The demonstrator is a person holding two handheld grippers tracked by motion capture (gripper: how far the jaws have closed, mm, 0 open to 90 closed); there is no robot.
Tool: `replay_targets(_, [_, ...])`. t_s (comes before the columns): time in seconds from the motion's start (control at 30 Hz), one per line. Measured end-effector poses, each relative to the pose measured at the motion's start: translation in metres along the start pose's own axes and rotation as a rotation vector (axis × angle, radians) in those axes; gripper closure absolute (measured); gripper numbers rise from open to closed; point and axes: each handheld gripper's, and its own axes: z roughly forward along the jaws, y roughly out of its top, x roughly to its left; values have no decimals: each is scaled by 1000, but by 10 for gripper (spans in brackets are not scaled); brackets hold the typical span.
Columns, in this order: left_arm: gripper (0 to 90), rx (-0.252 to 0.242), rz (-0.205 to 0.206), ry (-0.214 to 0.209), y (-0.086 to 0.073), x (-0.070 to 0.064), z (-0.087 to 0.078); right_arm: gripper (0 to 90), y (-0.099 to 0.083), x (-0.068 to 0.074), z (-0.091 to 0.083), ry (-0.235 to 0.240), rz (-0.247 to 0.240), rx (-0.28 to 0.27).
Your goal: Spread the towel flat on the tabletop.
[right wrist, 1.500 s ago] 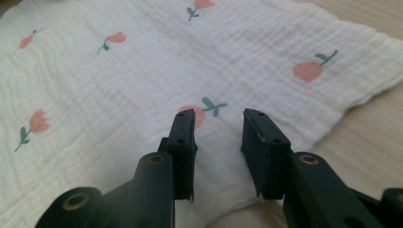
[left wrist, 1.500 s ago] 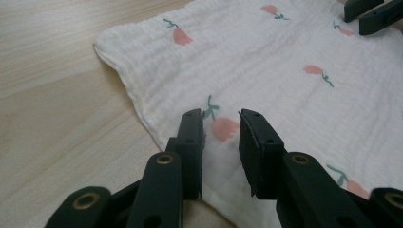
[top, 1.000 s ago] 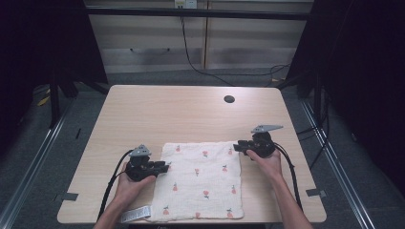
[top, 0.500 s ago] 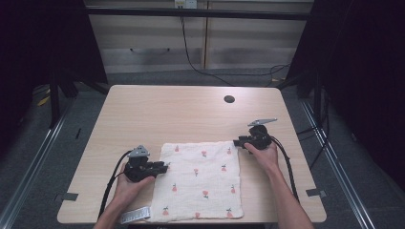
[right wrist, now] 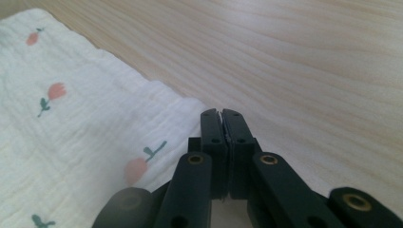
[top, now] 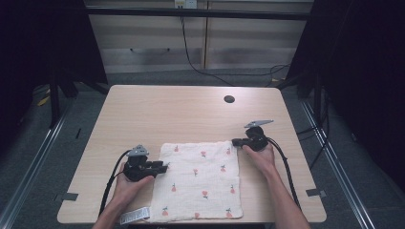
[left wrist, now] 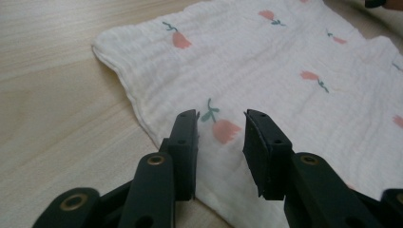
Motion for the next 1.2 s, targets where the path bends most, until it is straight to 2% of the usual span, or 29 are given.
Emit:
replay_targets(0.07, [644, -16, -7, -1, 4, 2, -2, 888, 1, 0, -1, 9, 7, -10])
replay_targets(0.17, [643, -32, -17, -26, 12, 6, -6, 888, 3, 0, -4, 13, 7, -20])
replay_targets(0.33, [598, -33, -8, -2, 23, 12, -10, 889, 5, 1, -10, 14, 7, -36])
replay_targets(0.37, [587, -45, -19, -13, 24, 14, -10, 889, 6, 2, -10, 12, 1, -39])
replay_targets(0.4, [580, -33, -28, -24, 27, 17, -9, 889, 6, 2, -11, 12, 1, -39])
replay_targets(0.47, [527, -38, -39, -24, 31, 24, -6, 888, 6, 4, -12, 17, 6, -48])
replay_targets(0.63, [530, -80, -78, -42, 43, 41, -3, 889, 7, 6, -12, 19, 6, -53])
replay_targets(0.7, [535, -77, -73, -11, 48, 45, 0, 889, 7, 6, -13, 21, 8, -55])
replay_targets(0.83, [559, -72, -82, 16, 58, 53, 4, 889, 8, 6, -15, 21, 15, -63])
replay_targets(0.93, [523, -50, -73, 29, 64, 56, 10, 888, 8, 6, -17, 19, 10, -63])
replay_targets(1.07, [515, -30, -92, 37, 66, 64, 19, 888, 7, 5, -16, 18, 13, -58])
replay_targets(1.13, [545, -21, -113, 49, 65, 67, 23, 888, 7, 5, -16, 20, 14, -57])
replay_targets(1.2, [557, -10, -111, 57, 63, 67, 27, 888, 8, 4, -17, 21, 12, -61])
